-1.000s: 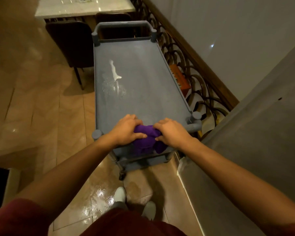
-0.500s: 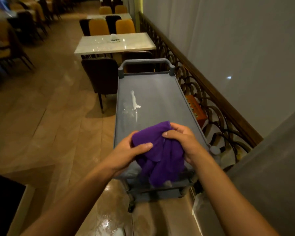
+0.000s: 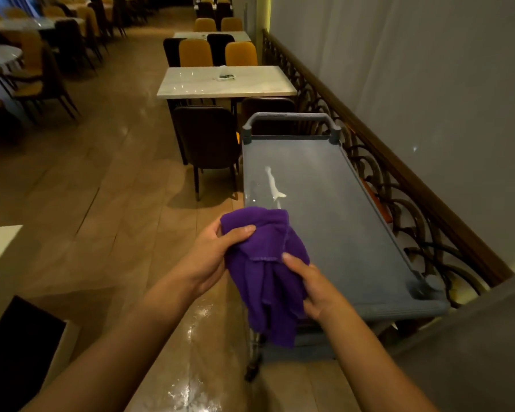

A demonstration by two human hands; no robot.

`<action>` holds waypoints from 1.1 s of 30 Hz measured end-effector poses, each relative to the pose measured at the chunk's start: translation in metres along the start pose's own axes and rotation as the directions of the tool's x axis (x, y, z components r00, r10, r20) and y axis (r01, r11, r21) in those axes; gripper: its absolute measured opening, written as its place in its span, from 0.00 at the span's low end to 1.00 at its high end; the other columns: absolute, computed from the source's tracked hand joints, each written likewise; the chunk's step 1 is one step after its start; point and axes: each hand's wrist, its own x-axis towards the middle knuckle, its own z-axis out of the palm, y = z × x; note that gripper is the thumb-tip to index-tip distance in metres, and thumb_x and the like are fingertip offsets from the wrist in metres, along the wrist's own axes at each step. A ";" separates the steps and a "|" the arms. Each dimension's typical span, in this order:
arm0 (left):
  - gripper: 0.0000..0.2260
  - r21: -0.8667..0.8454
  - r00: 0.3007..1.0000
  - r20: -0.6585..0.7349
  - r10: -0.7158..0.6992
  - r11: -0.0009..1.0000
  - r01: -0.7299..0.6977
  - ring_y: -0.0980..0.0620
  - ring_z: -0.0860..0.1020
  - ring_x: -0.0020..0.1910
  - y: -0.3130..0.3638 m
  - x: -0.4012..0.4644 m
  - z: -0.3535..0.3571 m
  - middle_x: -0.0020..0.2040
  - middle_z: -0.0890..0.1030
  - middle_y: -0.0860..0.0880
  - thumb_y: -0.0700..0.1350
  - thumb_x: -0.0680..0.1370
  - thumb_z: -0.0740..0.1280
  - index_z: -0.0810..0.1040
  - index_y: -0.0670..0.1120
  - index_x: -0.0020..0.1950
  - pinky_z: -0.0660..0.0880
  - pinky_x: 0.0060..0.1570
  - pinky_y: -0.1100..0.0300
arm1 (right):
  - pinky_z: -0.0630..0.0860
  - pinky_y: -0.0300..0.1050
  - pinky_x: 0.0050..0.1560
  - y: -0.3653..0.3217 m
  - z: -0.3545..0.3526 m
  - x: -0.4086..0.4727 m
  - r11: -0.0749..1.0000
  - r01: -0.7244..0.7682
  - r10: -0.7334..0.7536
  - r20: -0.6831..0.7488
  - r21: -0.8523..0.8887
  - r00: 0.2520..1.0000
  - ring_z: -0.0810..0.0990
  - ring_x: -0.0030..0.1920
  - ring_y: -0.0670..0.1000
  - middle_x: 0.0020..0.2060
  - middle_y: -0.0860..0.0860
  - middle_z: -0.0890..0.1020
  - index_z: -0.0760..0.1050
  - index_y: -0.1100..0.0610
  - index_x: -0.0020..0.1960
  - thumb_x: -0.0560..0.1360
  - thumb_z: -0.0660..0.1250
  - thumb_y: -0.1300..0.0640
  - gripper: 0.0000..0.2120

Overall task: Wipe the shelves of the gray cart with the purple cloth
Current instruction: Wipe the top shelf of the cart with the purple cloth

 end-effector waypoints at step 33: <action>0.24 0.688 0.914 0.216 -0.344 0.718 0.108 0.47 0.85 0.52 0.032 0.145 -0.127 0.57 0.84 0.53 0.66 0.70 0.73 0.73 0.68 0.64 0.82 0.41 0.56 | 0.84 0.52 0.51 -0.021 0.049 0.122 0.972 0.203 -0.233 -0.383 -0.117 0.894 0.86 0.54 0.59 0.52 0.56 0.88 0.81 0.54 0.59 0.73 0.71 0.68 0.18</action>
